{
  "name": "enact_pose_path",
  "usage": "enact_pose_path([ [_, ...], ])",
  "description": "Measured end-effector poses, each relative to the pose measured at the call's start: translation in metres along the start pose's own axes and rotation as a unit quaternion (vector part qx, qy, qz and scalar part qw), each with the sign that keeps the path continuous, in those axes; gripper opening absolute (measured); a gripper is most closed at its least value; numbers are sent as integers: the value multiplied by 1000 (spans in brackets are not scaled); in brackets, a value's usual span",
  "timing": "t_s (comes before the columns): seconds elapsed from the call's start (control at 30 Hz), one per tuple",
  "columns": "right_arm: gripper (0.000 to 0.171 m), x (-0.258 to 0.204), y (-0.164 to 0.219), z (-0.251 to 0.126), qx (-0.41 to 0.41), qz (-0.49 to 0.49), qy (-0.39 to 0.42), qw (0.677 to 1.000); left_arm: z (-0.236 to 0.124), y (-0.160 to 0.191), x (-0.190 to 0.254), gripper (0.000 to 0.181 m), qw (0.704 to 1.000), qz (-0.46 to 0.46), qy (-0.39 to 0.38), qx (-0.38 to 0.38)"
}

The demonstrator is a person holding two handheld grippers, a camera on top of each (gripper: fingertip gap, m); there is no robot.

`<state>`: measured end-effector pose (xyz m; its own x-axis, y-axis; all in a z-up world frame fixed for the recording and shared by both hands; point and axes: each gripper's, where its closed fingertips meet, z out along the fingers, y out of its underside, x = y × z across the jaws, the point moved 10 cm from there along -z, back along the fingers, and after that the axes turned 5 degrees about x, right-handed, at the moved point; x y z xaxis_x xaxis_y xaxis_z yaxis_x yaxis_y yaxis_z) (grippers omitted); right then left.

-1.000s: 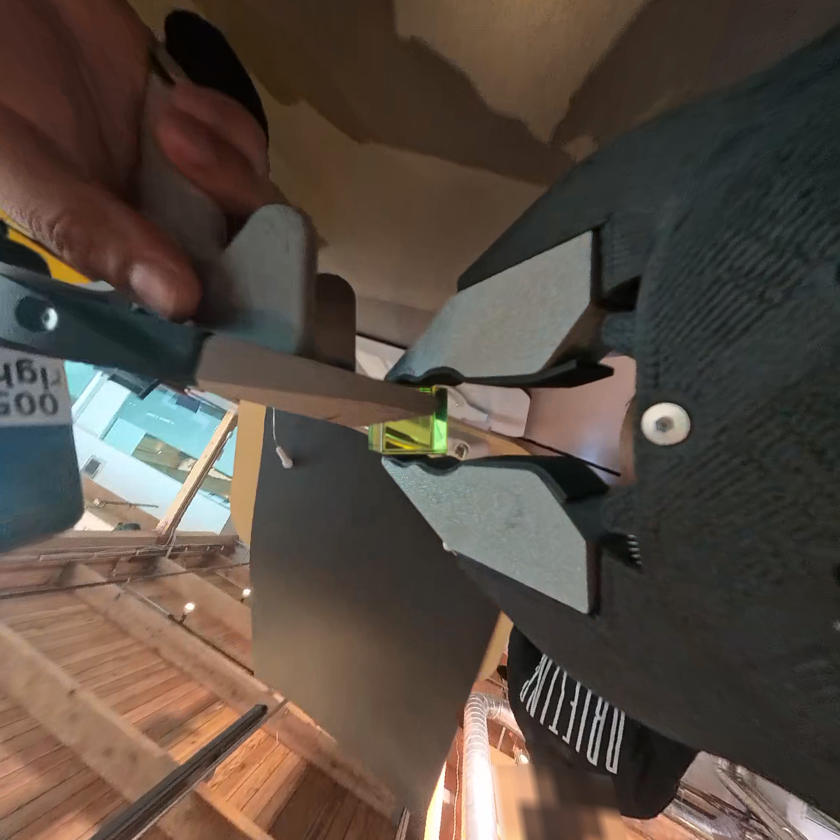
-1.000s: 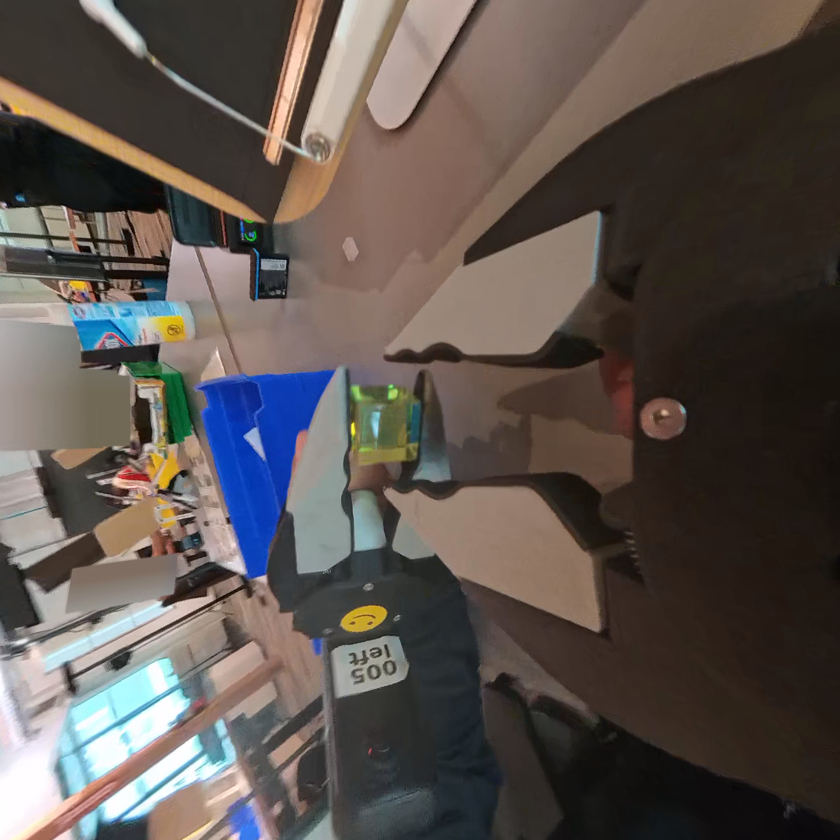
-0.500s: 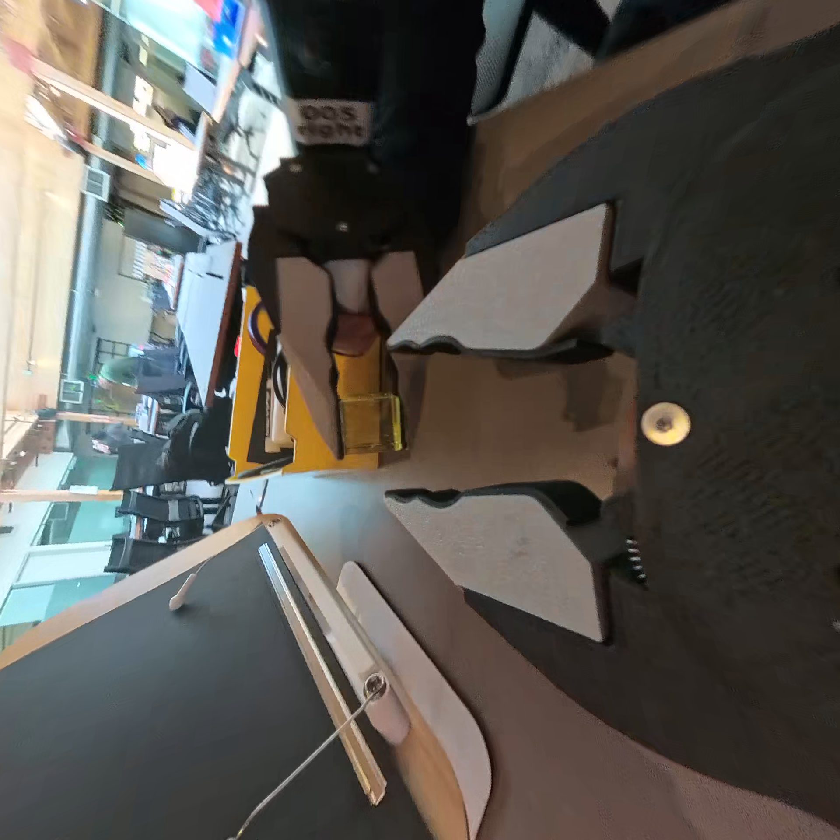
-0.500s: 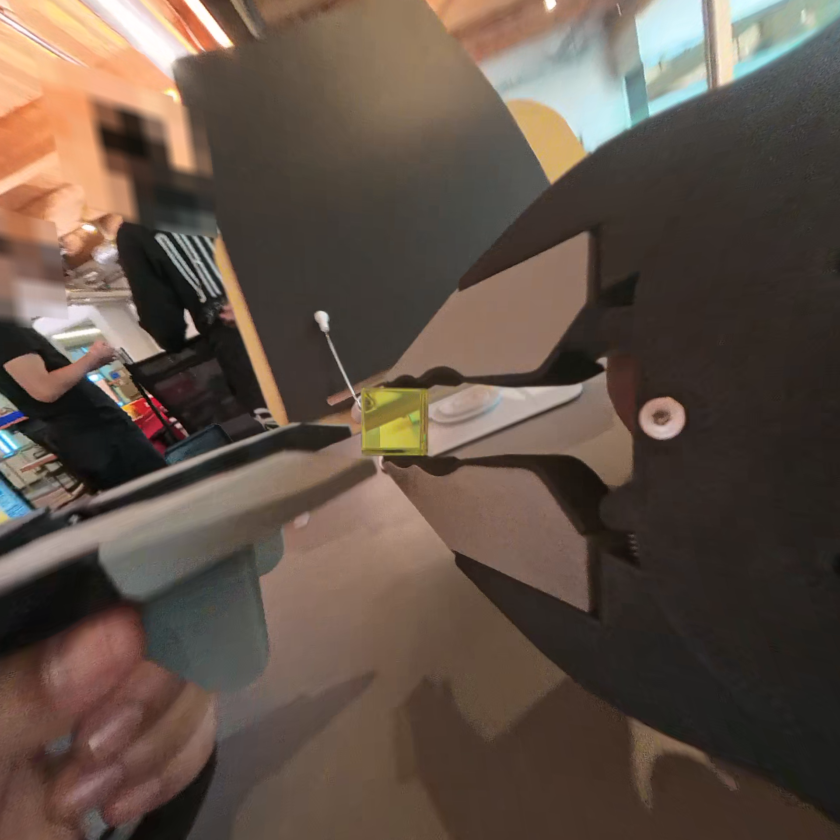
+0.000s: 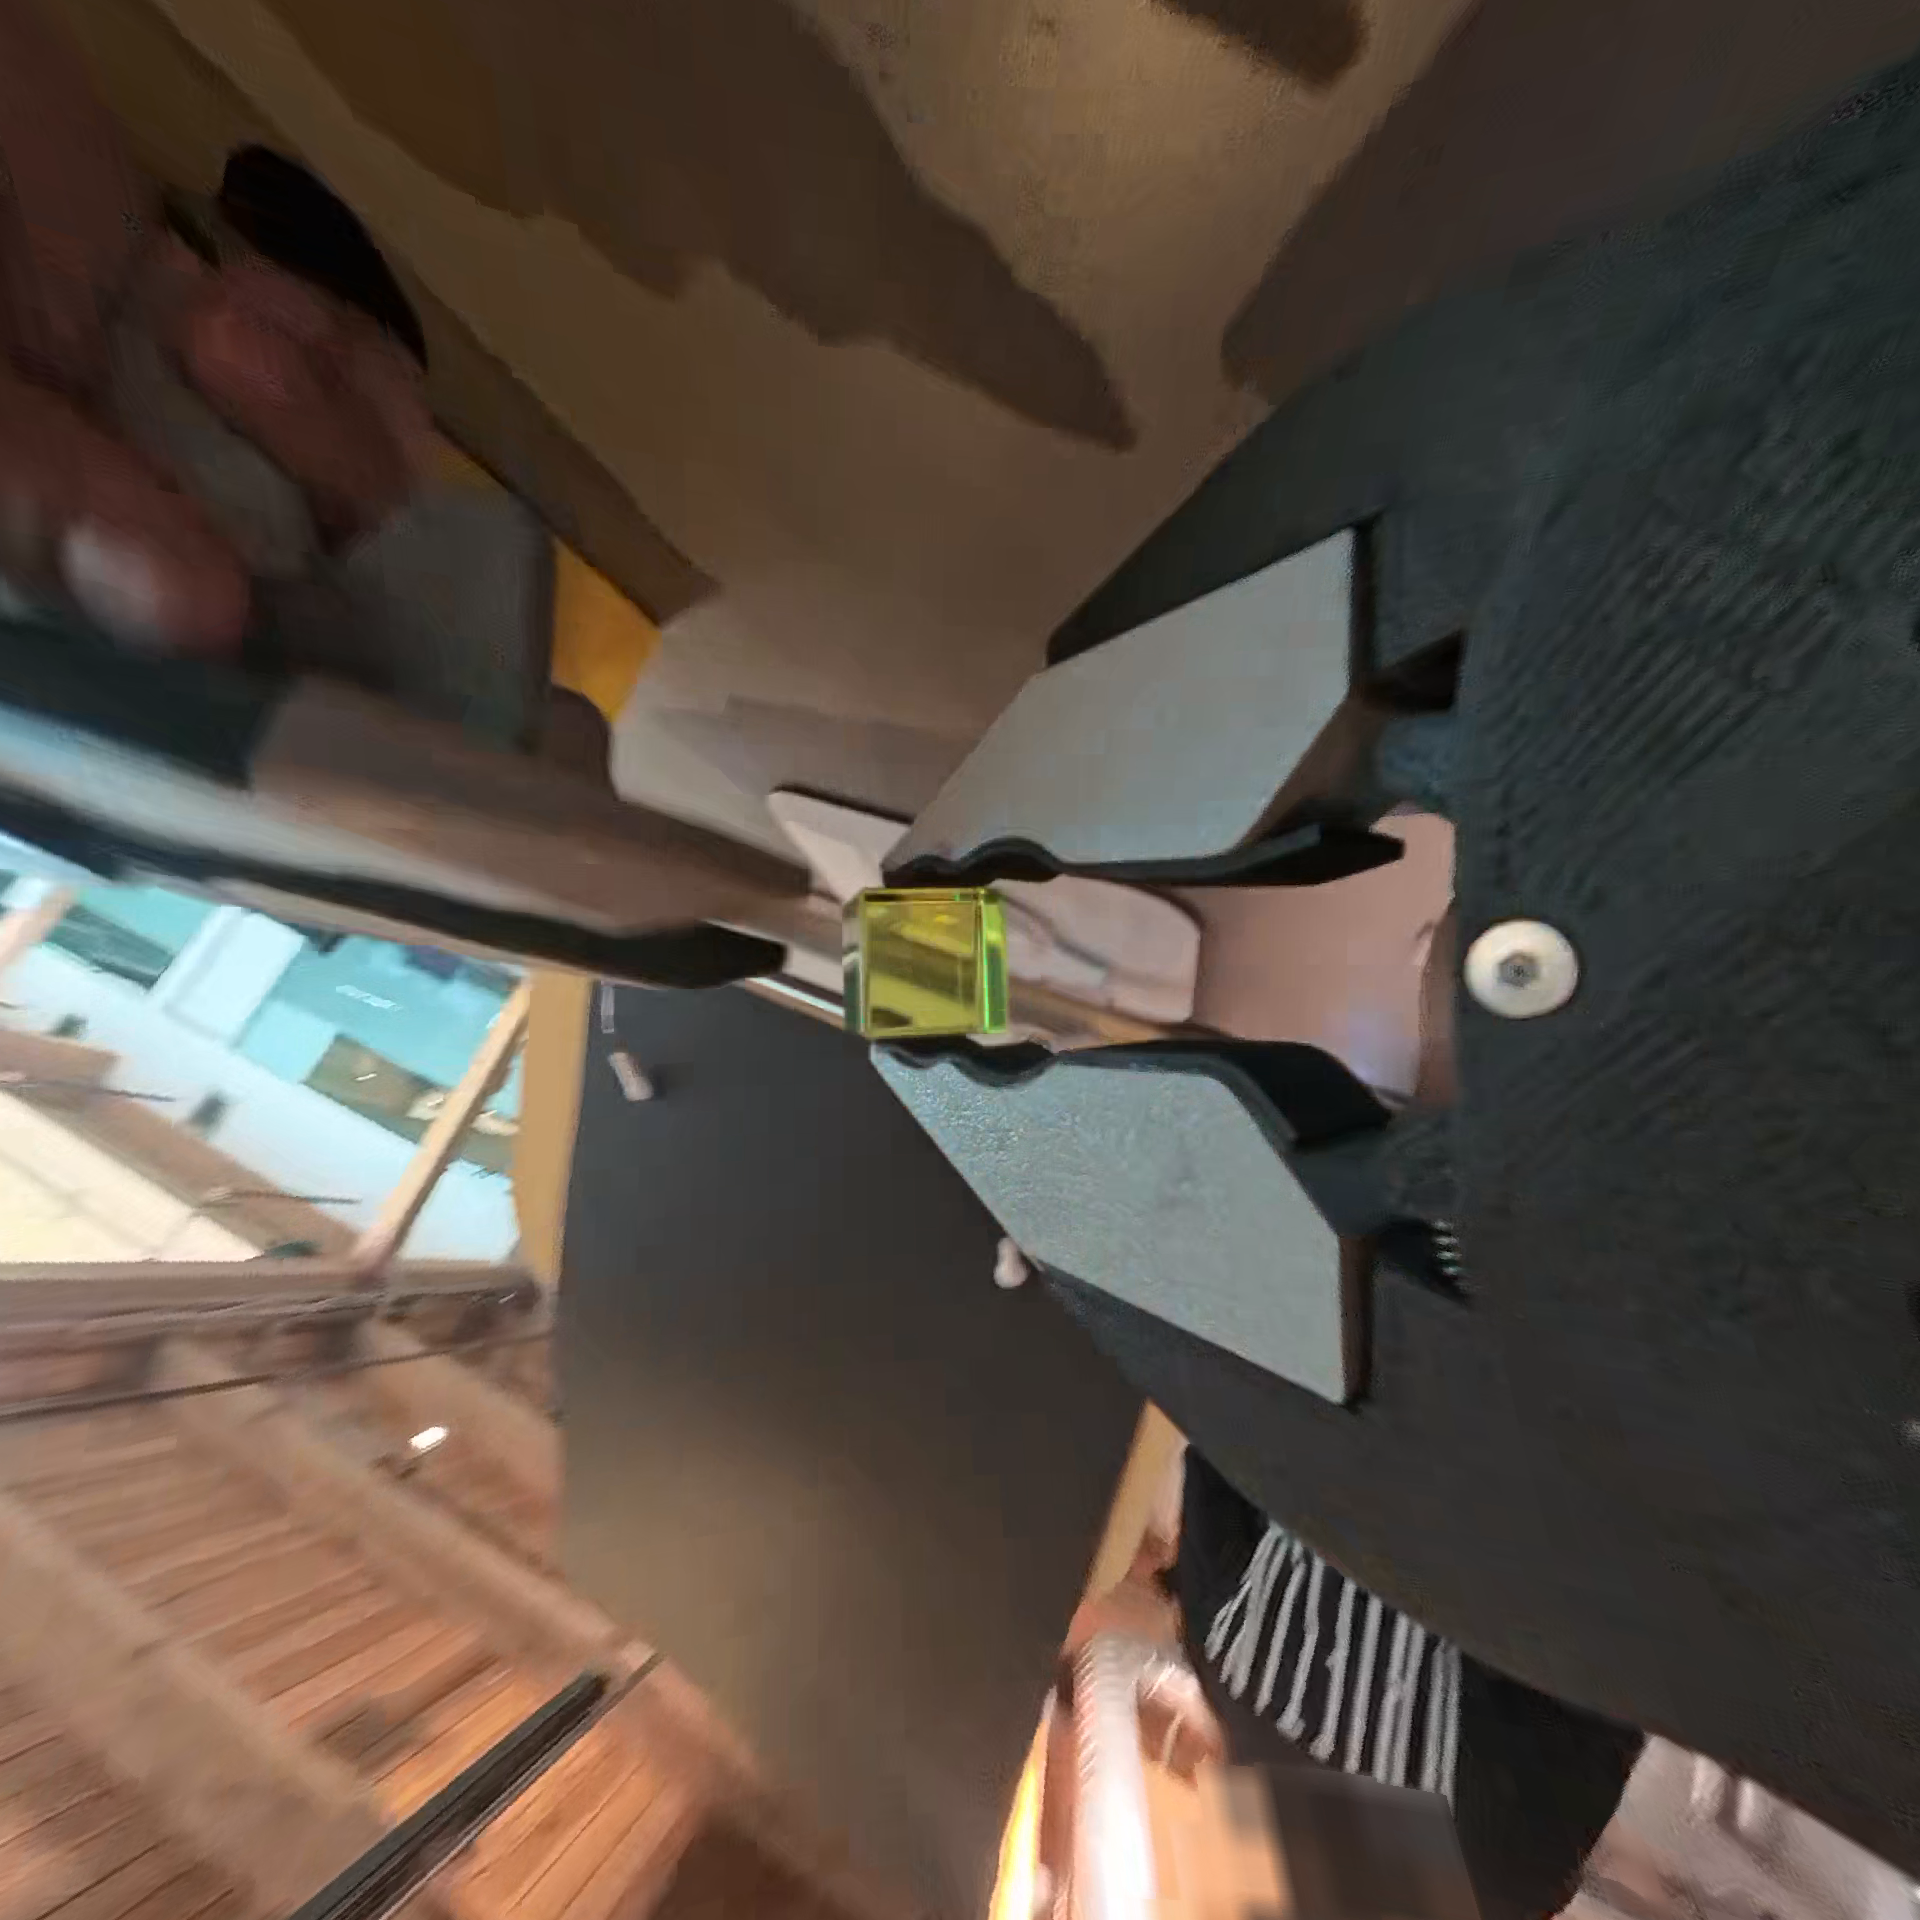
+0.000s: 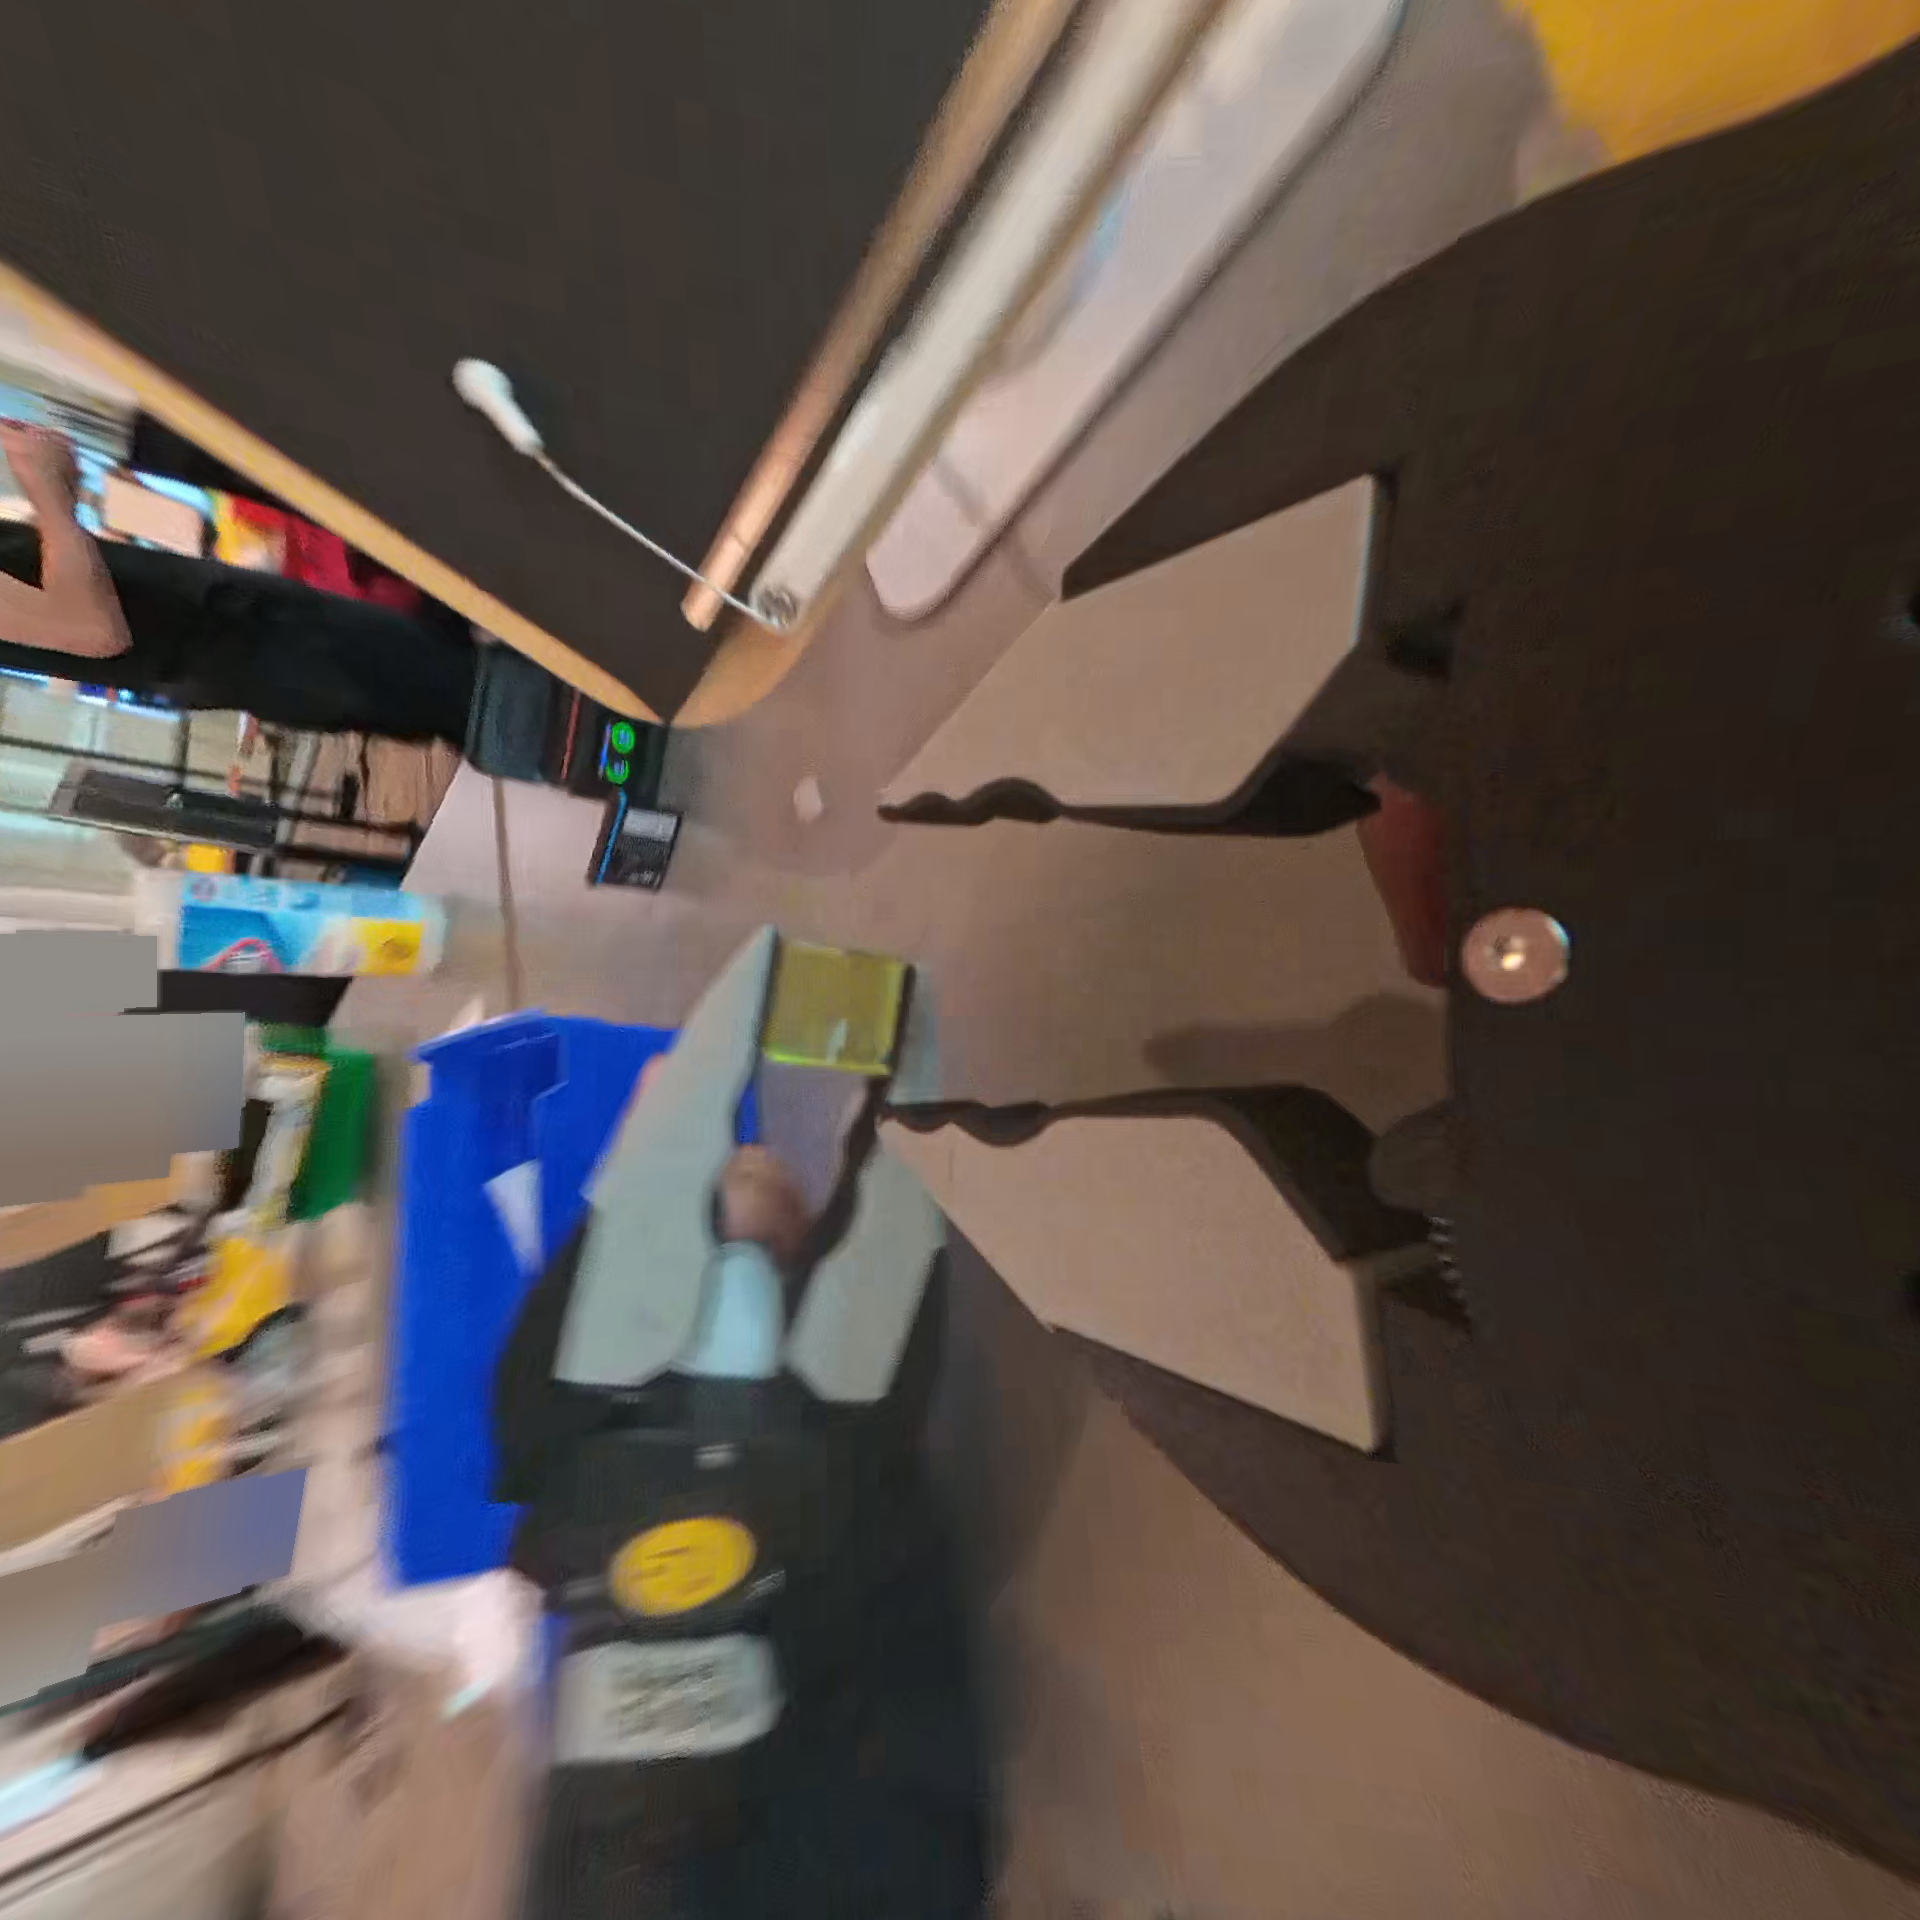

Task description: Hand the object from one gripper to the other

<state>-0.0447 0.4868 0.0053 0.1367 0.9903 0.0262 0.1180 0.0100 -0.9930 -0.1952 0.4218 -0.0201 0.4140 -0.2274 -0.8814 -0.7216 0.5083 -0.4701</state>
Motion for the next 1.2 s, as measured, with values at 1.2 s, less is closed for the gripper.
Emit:
enact_pose_path([
  [1.2,49,3,5,5,-47,8,9,999,8,14,-8,26,983,-182,-14,-22],
])
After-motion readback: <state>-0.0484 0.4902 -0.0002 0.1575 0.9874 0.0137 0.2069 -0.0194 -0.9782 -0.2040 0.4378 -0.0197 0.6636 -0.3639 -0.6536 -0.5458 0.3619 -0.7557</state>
